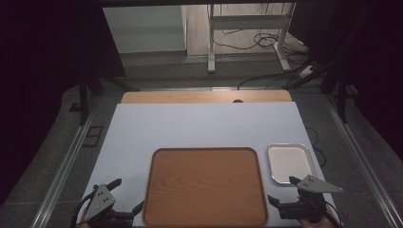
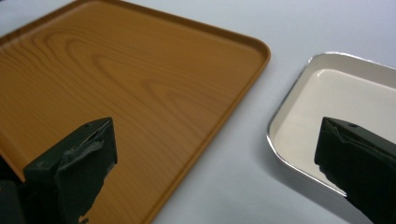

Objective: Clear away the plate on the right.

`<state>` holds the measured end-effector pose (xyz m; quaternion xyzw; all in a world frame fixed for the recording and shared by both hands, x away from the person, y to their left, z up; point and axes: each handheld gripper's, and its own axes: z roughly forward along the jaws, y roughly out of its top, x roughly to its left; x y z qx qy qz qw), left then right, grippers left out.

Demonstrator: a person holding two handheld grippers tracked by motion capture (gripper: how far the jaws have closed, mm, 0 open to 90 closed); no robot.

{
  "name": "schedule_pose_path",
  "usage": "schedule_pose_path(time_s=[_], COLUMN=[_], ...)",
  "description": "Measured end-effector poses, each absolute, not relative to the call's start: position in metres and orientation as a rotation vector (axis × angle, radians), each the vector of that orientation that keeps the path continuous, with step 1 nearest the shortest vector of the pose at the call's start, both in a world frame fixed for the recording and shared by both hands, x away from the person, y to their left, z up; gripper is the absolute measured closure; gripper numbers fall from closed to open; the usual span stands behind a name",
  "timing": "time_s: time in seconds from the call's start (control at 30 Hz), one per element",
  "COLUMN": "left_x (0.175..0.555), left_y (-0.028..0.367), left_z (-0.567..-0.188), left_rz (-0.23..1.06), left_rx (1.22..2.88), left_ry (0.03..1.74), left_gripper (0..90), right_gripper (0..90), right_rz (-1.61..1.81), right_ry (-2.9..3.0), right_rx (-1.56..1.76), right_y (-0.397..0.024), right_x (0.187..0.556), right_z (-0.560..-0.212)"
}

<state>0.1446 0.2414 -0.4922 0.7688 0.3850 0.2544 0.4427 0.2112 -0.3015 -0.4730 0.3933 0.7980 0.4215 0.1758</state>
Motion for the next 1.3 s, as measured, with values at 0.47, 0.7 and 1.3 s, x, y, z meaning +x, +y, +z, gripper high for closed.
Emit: schedule_pose_path(time_s=[0.47, 0.7, 1.3], left_x=[0.145, 0.145, 0.149], left_y=[0.231, 0.229, 0.226], left_z=[-0.493, -0.494, -0.498], left_rz=[0.595, 0.593, 0.552], left_rx=[1.916, 1.933, 1.967], left_ry=[0.910, 0.912, 0.923], left_gripper=[0.0, 0.0, 0.0], right_gripper=[0.0, 0.0, 0.0], right_rz=[1.196, 1.172, 1.130], right_ry=[2.265, 2.274, 2.217], right_rx=[1.146, 1.157, 1.169], right_y=[-0.306, -0.305, -0.313], right_x=[0.214, 0.215, 0.221], right_z=[-0.477, -0.478, -0.477])
